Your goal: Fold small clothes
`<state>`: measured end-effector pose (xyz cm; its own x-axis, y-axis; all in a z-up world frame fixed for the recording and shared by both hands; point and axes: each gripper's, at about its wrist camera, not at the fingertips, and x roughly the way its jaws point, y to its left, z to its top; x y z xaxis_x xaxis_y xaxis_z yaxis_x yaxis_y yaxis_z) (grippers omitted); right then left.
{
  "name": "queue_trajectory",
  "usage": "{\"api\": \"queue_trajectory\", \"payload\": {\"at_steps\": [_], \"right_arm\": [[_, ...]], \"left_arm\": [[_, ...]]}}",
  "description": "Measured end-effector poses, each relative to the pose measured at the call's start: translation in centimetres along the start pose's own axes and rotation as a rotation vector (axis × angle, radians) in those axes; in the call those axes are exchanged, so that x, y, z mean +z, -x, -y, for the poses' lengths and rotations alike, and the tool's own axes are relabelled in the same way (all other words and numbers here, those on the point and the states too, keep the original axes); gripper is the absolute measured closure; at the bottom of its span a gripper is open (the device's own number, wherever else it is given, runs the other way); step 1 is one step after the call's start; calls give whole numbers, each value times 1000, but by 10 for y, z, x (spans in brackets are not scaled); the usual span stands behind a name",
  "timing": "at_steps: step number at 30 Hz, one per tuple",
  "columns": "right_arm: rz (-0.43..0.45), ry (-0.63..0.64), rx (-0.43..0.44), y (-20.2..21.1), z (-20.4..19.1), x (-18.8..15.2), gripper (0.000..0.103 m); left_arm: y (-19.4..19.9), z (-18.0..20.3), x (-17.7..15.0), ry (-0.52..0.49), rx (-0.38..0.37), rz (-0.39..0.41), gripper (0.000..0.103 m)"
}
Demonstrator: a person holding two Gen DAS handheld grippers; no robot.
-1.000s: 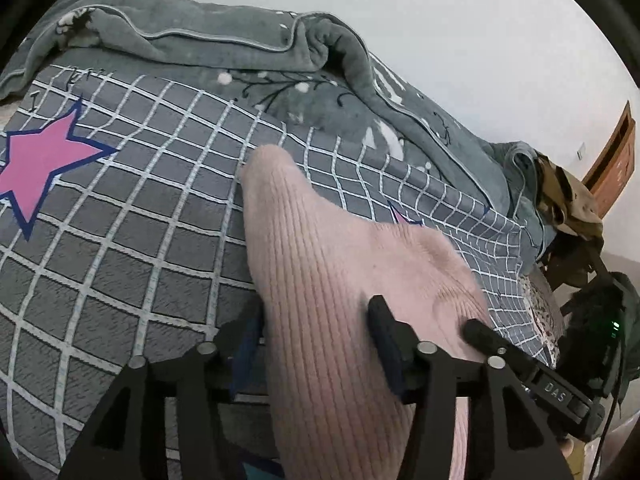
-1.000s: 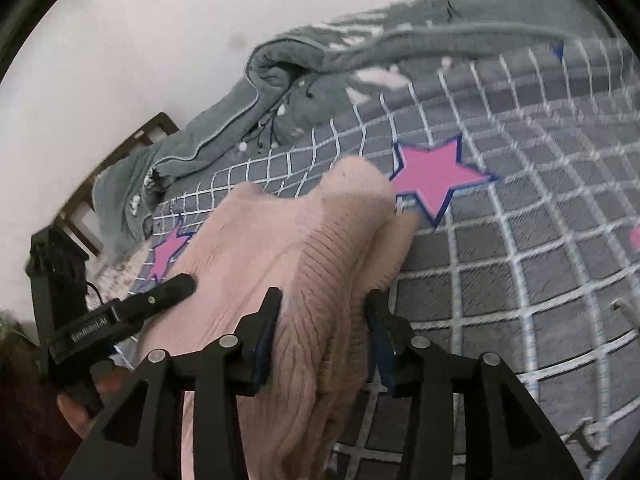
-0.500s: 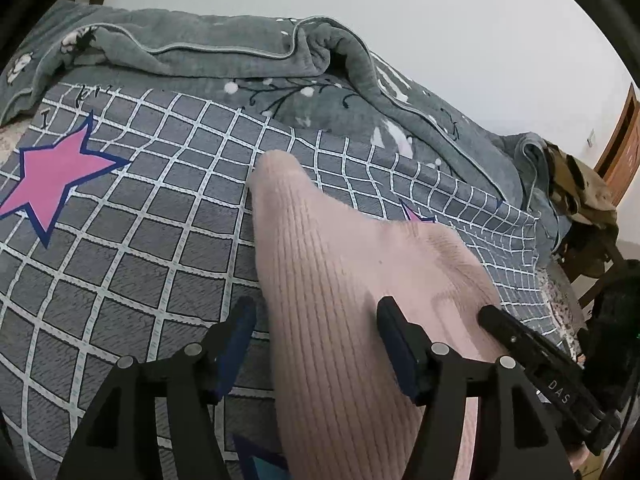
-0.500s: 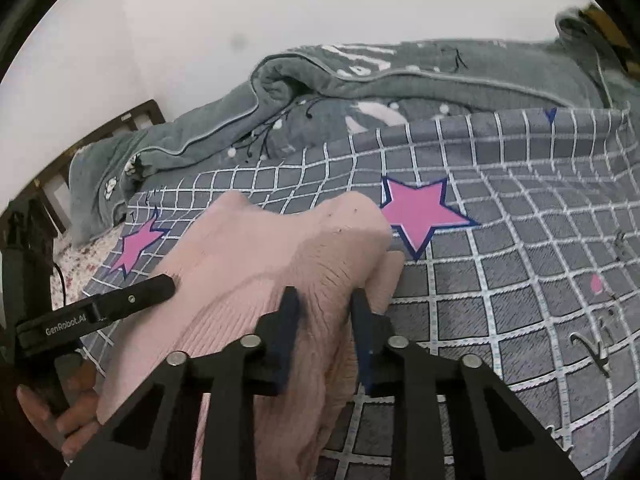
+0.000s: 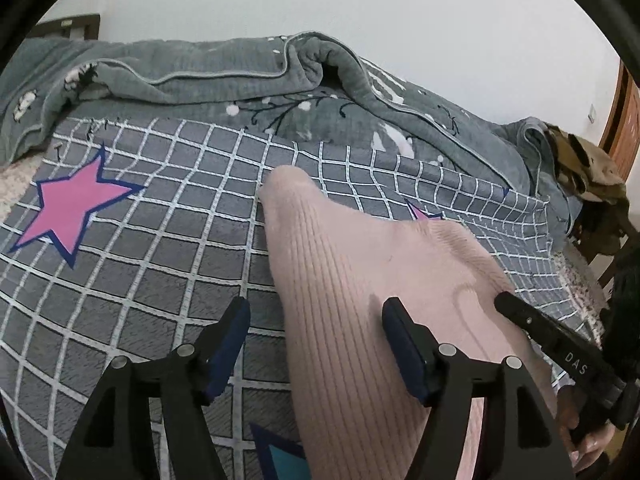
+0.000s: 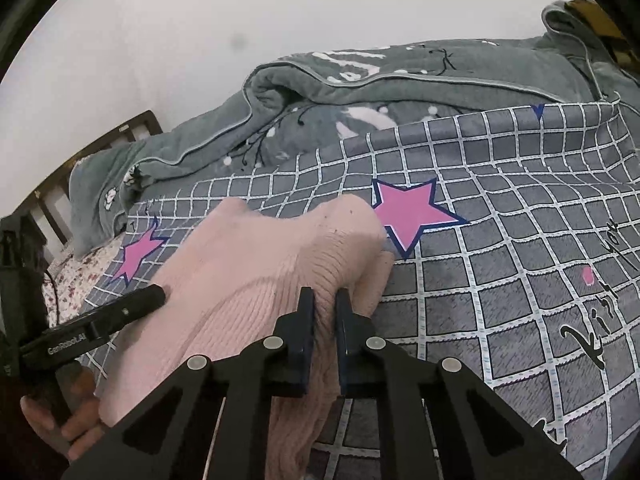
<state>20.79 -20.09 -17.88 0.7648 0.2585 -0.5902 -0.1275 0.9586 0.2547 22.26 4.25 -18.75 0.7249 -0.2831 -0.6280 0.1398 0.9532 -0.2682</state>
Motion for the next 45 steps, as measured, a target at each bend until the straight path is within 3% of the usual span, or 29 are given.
{"api": "queue_trajectory", "payload": {"at_steps": [6,9,19,25,31,33,35,40,45], "right_arm": [[3,63,-49,7,-8,-3,90],[10,57,-32,16,-6,-4,89],[3,58,22,37,-7,-12,66],[-20,80,51,37,-18,-20,63],[-42,88,6,32,-21,-27,63],[-58,91,-8,27,-21,-30,68],[-69,95,6,24,-23,-33,88],[13,124,5,42,-28,-33,98],[8,94,22,46,-19,-31,98]], "left_arm": [[14,5,-7,-46,57,26,32],[20,3,-10,-40,65,30,32],[33,6,-19,-49,125,52,32],[39,9,-22,-53,152,62,32],[45,8,-25,-44,157,54,32],[47,8,-26,-57,160,52,32],[50,9,-27,-69,168,54,32],[54,9,-31,-89,176,53,32],[58,10,-36,-97,169,48,32]]}}
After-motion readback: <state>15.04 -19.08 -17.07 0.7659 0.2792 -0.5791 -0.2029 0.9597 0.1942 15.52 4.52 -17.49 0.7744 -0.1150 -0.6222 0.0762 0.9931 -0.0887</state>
